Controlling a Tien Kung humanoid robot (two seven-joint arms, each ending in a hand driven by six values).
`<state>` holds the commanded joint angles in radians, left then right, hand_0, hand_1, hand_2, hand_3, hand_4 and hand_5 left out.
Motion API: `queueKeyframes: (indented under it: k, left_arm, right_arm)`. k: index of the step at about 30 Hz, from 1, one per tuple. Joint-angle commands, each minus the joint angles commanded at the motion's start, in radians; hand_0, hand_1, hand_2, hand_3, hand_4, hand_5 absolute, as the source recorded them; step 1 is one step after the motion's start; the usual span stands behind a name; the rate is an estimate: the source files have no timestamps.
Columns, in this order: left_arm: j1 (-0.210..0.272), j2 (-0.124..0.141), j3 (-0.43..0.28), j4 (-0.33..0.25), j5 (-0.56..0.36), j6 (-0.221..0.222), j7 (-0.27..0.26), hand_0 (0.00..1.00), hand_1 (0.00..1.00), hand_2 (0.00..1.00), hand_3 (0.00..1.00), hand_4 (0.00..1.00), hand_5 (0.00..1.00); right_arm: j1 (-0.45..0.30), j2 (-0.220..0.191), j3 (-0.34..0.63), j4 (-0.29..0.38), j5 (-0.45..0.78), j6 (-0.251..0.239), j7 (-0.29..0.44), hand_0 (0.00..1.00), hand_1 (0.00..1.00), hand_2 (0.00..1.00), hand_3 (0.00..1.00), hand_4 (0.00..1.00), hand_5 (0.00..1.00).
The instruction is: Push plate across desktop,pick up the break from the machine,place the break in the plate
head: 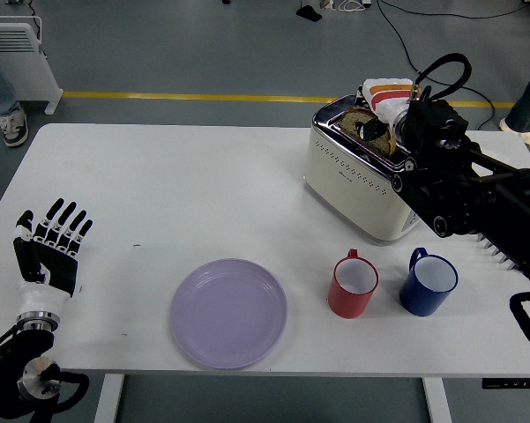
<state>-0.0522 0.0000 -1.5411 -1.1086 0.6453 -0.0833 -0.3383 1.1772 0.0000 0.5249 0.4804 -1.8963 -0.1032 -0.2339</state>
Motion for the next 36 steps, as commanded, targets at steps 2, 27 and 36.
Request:
queueKeyframes:
  k: [2,27,36]
  left_arm:
    - [0.0,0.0,-0.001,0.0,0.0,0.0,0.0,0.781,0.757,0.765,0.729,0.552,0.998]
    - [-0.003,0.0,-0.014,-0.004,0.002,0.002,0.0,0.78,0.755,0.765,0.728,0.554,0.998]
    - [-0.005,0.0,-0.016,-0.003,0.002,0.002,0.0,0.78,0.756,0.765,0.728,0.554,0.998]
  right_arm:
    - [0.0,0.0,0.005,0.015,-0.011,0.008,-0.006,0.19,0.282,0.37,0.457,0.602,0.17]
    - [0.038,-0.142,0.106,0.569,-0.05,-0.008,-0.12,0.162,0.249,0.345,0.434,0.51,0.194]
    - [-0.008,-0.164,-0.083,0.72,0.327,-0.049,-0.15,0.171,0.252,0.346,0.438,0.482,0.205]
